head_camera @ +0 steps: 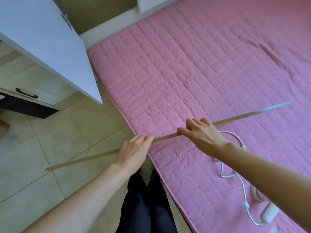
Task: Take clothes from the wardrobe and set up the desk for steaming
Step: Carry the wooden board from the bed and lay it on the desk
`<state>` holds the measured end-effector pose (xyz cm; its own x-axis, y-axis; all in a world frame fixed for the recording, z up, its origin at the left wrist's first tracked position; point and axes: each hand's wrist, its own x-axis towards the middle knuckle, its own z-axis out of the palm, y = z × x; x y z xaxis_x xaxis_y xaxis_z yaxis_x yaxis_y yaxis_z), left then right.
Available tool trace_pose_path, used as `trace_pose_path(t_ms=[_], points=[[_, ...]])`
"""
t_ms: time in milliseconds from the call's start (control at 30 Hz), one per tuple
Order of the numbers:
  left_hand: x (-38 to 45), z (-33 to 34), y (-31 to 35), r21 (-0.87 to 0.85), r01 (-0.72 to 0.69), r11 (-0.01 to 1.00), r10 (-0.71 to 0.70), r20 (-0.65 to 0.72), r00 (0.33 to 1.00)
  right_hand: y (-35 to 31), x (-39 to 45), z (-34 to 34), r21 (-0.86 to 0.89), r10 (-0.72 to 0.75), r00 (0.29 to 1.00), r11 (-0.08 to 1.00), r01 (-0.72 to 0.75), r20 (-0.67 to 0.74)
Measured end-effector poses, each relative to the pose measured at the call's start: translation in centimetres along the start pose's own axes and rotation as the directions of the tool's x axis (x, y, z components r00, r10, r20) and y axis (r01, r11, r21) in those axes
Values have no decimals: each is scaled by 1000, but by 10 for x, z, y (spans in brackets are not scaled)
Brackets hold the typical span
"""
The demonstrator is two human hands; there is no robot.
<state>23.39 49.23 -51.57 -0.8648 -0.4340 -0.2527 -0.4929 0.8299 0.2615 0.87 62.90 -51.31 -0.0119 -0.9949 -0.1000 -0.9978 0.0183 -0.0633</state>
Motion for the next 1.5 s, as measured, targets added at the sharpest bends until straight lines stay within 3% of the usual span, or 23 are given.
trace_pose_path(t_ms=[267,567,867,1500], points=[[-32,-76,-25,109,-42,993,67,-235,970,-35,20,-76,127,-46,998,991,51,-45],[-97,-132,-28,94,133,987,-79,-439,895,-81,38,-147,160,-88,996,983,93,-34],[-165,-159,-36,25,321,947,-270,-480,835,-129,61,-184,229,-240,968,941,250,-73],[-309,-148,-91,-267,507,820,-566,-507,650,-279,107,-202,228,-487,865,835,501,-118]])
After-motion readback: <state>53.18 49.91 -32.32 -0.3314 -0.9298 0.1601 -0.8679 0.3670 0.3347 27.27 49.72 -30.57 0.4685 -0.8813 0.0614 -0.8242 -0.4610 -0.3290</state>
